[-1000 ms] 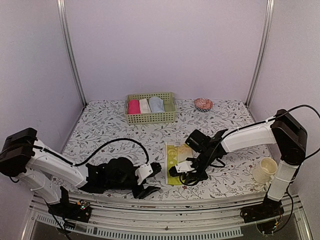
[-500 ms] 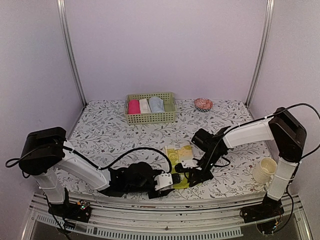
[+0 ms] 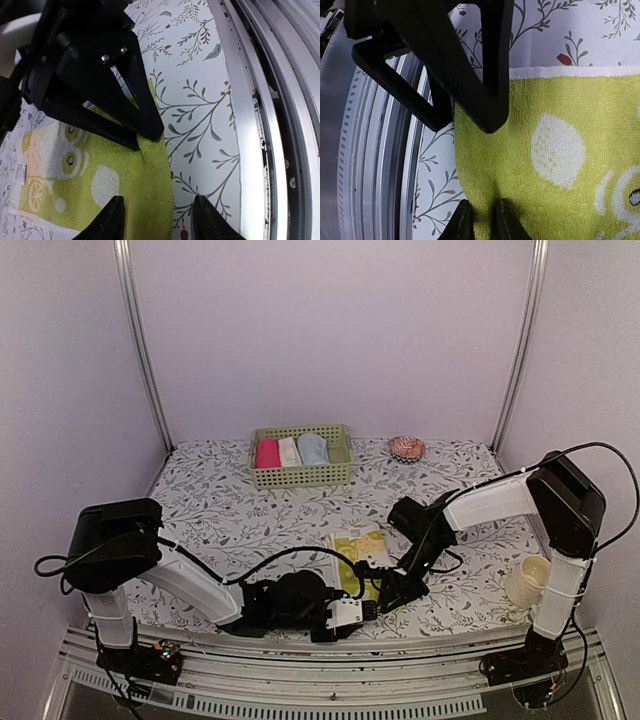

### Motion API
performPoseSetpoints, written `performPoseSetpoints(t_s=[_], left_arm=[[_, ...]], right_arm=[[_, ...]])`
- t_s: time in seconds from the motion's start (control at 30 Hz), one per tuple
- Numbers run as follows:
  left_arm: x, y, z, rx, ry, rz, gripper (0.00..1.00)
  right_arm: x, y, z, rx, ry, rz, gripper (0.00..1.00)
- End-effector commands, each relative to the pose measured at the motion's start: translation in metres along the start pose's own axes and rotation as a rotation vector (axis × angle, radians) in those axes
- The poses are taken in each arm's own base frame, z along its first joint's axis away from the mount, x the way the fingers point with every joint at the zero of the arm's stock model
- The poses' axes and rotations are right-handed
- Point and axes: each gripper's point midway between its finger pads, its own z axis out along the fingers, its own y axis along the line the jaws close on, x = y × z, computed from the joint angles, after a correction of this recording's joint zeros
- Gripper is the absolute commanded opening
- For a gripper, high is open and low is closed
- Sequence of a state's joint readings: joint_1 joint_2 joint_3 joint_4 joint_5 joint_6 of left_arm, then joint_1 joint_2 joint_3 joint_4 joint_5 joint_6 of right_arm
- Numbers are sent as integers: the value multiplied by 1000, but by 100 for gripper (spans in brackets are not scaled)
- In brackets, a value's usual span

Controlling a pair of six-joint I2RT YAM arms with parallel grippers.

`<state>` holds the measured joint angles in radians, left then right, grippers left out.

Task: Roll the towels
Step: Roll the towel at the center of the board.

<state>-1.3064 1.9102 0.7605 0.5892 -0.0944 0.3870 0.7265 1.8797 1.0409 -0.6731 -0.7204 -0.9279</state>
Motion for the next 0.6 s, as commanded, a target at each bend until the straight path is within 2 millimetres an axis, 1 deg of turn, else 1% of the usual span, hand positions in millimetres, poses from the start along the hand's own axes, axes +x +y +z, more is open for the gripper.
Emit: performPoseSetpoints(t_s=[0.0, 0.03, 0.1, 0.13, 0.2, 0.27, 0.4, 0.47, 0.5, 0.57], left_arm=[[-5, -4, 9, -1, -7, 30, 46], [-2, -3, 10, -8, 2, 33, 45], [-3, 1, 11, -29, 6, 37, 41], [7, -2, 16, -30, 33, 45, 40], [14, -1, 19, -48, 55, 52, 37], [16, 0, 21, -53, 61, 59, 34], [13, -2, 23, -43, 51, 57, 21], [10, -2, 21, -34, 45, 51, 15], [10, -3, 20, -30, 45, 47, 11], [7, -3, 17, -23, 39, 37, 5]], right_arm=[[1, 3, 2, -54, -16, 27, 20], [2, 3, 3, -55, -15, 29, 20], [3, 3, 4, -60, -14, 31, 20], [3, 4, 4, -64, -14, 33, 20], [3, 3, 3, -62, -16, 33, 20], [2, 3, 3, -62, -17, 33, 20], [2, 3, 2, -60, -18, 36, 20], [1, 4, -1, -55, -18, 36, 22], [0, 4, -4, -49, -20, 36, 25], [-4, 6, -14, -45, -36, 36, 31]])
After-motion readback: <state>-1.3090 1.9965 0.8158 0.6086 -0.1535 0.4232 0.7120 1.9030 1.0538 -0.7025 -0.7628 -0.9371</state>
